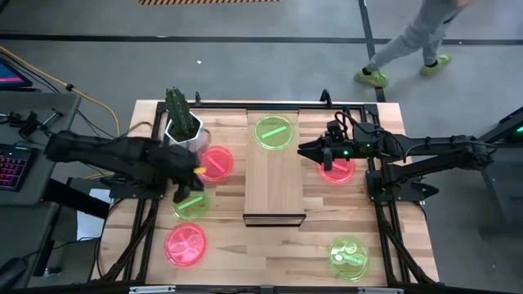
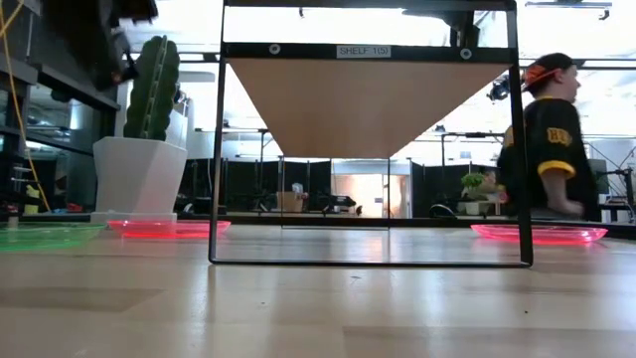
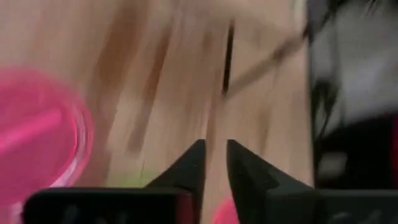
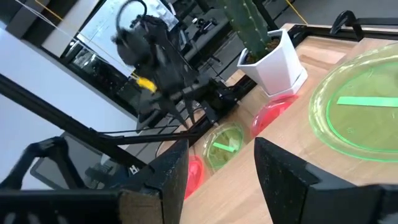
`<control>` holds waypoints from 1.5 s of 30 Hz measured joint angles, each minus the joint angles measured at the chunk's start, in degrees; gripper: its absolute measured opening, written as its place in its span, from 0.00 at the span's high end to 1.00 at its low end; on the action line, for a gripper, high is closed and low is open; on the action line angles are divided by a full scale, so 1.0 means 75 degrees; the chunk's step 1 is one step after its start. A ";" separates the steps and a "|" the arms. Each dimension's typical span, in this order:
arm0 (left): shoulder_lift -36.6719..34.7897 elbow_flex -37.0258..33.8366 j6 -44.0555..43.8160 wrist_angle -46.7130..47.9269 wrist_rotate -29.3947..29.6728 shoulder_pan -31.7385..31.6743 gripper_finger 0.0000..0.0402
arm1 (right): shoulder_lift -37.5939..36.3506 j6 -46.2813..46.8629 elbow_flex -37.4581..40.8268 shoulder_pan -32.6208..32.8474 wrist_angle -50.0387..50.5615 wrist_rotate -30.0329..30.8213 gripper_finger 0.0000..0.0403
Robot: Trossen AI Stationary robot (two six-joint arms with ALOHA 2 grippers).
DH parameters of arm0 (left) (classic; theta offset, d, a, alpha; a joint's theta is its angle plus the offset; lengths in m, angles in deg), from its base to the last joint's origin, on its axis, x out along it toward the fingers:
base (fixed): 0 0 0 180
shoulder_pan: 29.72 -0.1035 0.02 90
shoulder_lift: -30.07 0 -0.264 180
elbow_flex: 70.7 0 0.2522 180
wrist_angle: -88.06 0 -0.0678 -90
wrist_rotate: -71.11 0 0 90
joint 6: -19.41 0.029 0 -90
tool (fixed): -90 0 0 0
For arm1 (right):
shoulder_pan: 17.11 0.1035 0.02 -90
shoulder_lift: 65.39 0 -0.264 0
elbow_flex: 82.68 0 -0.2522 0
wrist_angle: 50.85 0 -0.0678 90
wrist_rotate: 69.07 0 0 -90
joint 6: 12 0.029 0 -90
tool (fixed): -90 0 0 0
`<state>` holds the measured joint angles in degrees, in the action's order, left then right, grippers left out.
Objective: Place and stack plates onto a shelf
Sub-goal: Stack the left green plate on top of the other green plate on the shelf
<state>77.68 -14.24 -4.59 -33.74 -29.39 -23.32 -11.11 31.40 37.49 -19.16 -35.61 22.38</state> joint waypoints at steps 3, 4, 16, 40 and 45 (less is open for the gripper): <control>0.0871 -0.0040 0.1200 0.0101 -0.0629 0.0008 0.73 | 0.0000 -0.0120 0.0000 0.0000 0.0000 -0.0003 0.59; 0.1163 -0.0067 0.1702 0.0061 -0.0683 0.0019 0.70 | 0.0000 -0.0131 0.0000 0.0000 0.0000 -0.0003 0.59; 0.4085 -0.0087 0.6481 -0.0289 -0.0398 -0.0015 0.56 | 0.0000 -0.0192 0.0000 0.0000 0.0160 -0.0009 0.59; 0.5411 -0.0072 0.8178 -0.0569 0.0241 -0.0565 0.64 | 0.0003 -0.0169 0.0000 0.0000 0.0344 0.0294 0.59; 0.5412 -0.0087 0.8129 -0.0366 -0.0221 -0.0560 0.78 | 0.0003 -0.0169 0.0003 0.0000 0.0344 0.0297 0.59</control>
<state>118.27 -14.89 56.38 -36.48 -31.05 -27.52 -11.09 30.13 37.51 -19.16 -33.03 24.61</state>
